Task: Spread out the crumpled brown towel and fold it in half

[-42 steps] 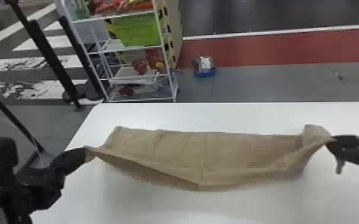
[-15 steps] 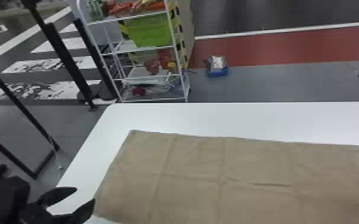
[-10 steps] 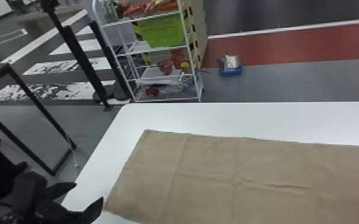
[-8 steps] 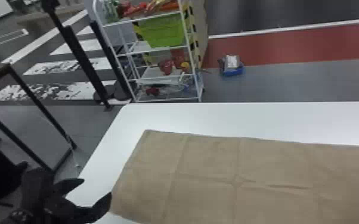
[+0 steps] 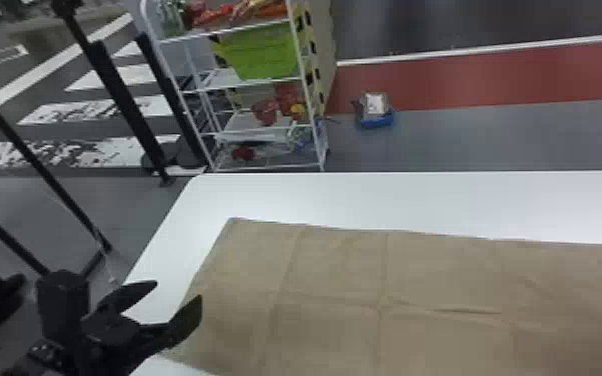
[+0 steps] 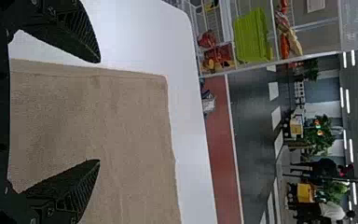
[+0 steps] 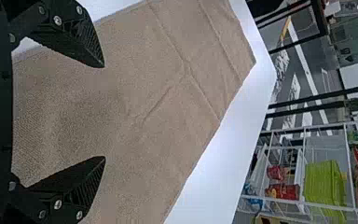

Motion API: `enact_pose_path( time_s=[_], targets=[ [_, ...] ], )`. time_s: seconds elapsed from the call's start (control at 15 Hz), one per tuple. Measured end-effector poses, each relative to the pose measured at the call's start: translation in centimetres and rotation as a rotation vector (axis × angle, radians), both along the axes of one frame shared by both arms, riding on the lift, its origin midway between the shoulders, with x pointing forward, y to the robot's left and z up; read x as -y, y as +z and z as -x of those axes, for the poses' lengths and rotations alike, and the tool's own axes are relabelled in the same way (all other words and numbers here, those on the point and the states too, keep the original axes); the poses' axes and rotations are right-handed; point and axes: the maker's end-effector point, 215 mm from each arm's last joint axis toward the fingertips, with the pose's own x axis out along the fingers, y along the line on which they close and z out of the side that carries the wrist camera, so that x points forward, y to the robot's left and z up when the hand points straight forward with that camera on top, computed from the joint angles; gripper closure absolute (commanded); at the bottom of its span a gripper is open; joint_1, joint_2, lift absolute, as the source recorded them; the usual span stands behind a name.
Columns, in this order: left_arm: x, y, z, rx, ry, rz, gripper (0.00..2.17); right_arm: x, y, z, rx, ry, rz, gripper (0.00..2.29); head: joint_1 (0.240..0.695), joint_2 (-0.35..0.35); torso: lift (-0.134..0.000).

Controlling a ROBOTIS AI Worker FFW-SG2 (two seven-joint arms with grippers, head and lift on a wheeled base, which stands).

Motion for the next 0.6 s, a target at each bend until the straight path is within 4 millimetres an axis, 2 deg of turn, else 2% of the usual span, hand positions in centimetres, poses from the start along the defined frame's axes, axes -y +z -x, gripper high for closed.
enact_pose_path(
  time_s=[0.13, 0.27, 0.47, 0.6],
  targets=[
    [0.2, 0.8, -1.6, 0.024, 0.012, 0.013, 0.15, 0.3, -1.7, -0.3, -0.018, -0.048, 0.011, 0.21, 0.695, 0.259, -0.124],
    [0.7, 1.6, -3.6, 0.055, 0.008, 0.024, 0.15, 1.1, -3.3, -1.4, -0.013, -0.110, 0.047, 0.21, 0.695, 0.239, -0.124],
    [1.2, 3.3, -8.2, 0.106, -0.020, 0.018, 0.19, 2.4, -3.8, -3.4, -0.013, -0.185, 0.046, 0.20, 0.695, 0.196, -0.124],
    [2.6, 3.5, -11.2, 0.108, -0.077, 0.028, 0.20, 3.0, -4.0, -3.7, -0.021, -0.208, 0.039, 0.20, 0.695, 0.157, -0.124]
  ],
)
